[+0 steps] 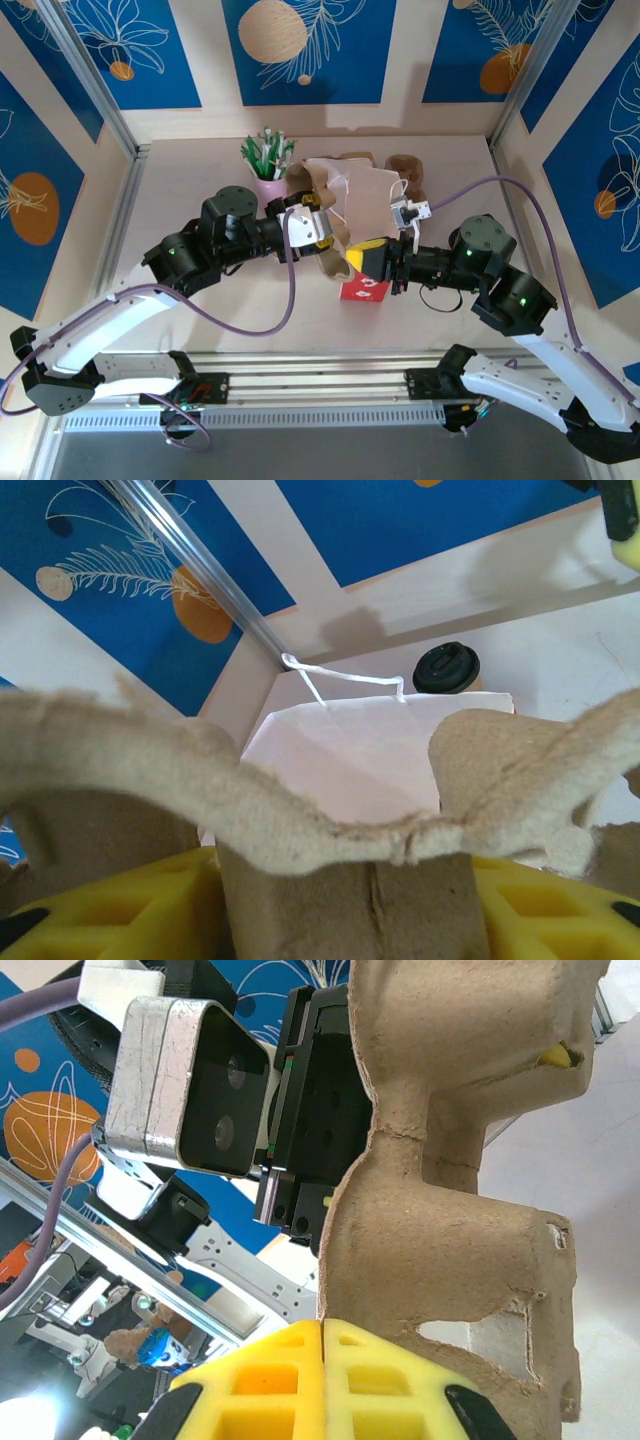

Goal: Pack the takeout coffee

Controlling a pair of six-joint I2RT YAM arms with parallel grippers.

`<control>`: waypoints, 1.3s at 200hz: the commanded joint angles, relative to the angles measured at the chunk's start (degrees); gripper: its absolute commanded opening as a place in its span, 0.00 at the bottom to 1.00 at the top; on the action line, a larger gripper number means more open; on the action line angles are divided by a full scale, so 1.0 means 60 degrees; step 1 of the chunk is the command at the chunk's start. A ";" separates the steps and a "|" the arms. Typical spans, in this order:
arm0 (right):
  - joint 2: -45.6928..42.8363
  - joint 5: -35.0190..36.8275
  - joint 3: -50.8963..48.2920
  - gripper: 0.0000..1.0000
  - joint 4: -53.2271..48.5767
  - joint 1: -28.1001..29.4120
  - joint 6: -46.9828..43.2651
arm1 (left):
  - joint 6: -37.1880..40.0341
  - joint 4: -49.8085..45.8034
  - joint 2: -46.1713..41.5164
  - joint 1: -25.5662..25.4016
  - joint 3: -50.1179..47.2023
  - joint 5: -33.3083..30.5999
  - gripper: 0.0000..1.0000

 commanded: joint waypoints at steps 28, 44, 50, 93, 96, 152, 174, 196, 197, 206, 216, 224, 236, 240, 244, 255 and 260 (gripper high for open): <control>-0.0207 0.0095 0.0061 0.19 0.0160 0.0083 -0.0079 | 0.0009 0.0334 -0.0145 -0.0059 0.0078 -0.0373 0.54; -0.0224 0.0157 0.0087 0.23 0.0114 0.0083 -0.0079 | 0.0056 0.0306 -0.0130 -0.0059 0.0102 -0.0409 0.53; -0.0238 0.0183 0.0098 0.25 0.0099 0.0083 -0.0065 | 0.0069 0.0266 -0.0116 -0.0068 0.0119 -0.0418 0.53; -0.0352 0.0488 0.0198 0.34 -0.0153 0.0082 -0.0158 | 0.0165 0.0065 -0.0058 -0.0066 0.0206 -0.0484 0.51; -0.0366 0.0525 0.0227 0.34 -0.0196 0.0083 -0.0184 | 0.0180 0.0046 -0.0046 -0.0060 0.0217 -0.0484 0.51; -0.1010 0.3054 0.0799 0.44 -0.1555 -0.0128 -0.0621 | 0.0422 -0.1600 0.0555 -0.0059 0.1179 -0.0288 0.47; -0.1117 0.4248 0.0850 0.44 -0.2287 -0.0458 -0.0357 | 0.0560 -0.2567 0.1070 -0.0084 0.1915 -0.0205 0.44; -0.1187 0.4904 0.0769 0.44 -0.2893 -0.1014 0.0158 | 0.0722 -0.2868 0.1346 -0.0218 0.2277 -0.0126 0.44; -0.1189 0.4921 0.0759 0.44 -0.2914 -0.1051 0.0179 | 0.0726 -0.2900 0.1377 -0.0226 0.2311 -0.0129 0.44; -0.1234 0.4987 0.0682 0.44 -0.3079 -0.1343 0.0405 | 0.0821 -0.3129 0.1590 -0.0310 0.2579 -0.0180 0.41; -0.1316 0.4921 0.0586 0.44 -0.3191 -0.1699 0.0669 | 0.0915 -0.3351 0.1862 -0.0429 0.2857 -0.0310 0.40; -0.1390 0.4745 0.0488 0.44 -0.3187 -0.1992 0.0810 | 0.0981 -0.3502 0.2082 -0.0528 0.3106 -0.0432 0.40; -0.1481 0.4381 0.0328 0.44 -0.3127 -0.2412 0.0978 | 0.1155 -0.3667 0.2484 -0.0718 0.3415 -0.0707 0.40; -0.1497 0.4264 0.0274 0.43 -0.3111 -0.2538 0.1015 | 0.1210 -0.3714 0.2620 -0.0782 0.3513 -0.0808 0.40; -0.1512 0.4167 0.0235 0.44 -0.3097 -0.2654 0.1033 | 0.1265 -0.3767 0.2762 -0.0851 0.3620 -0.0924 0.40; -0.1500 0.3958 0.0134 0.44 -0.3145 -0.2967 0.1103 | 0.1551 -0.3889 0.3145 -0.1061 0.3899 -0.1341 0.41; -0.1497 0.3871 0.0083 0.44 -0.3167 -0.3103 0.1146 | 0.1703 -0.3902 0.3332 -0.1158 0.4010 -0.1588 0.42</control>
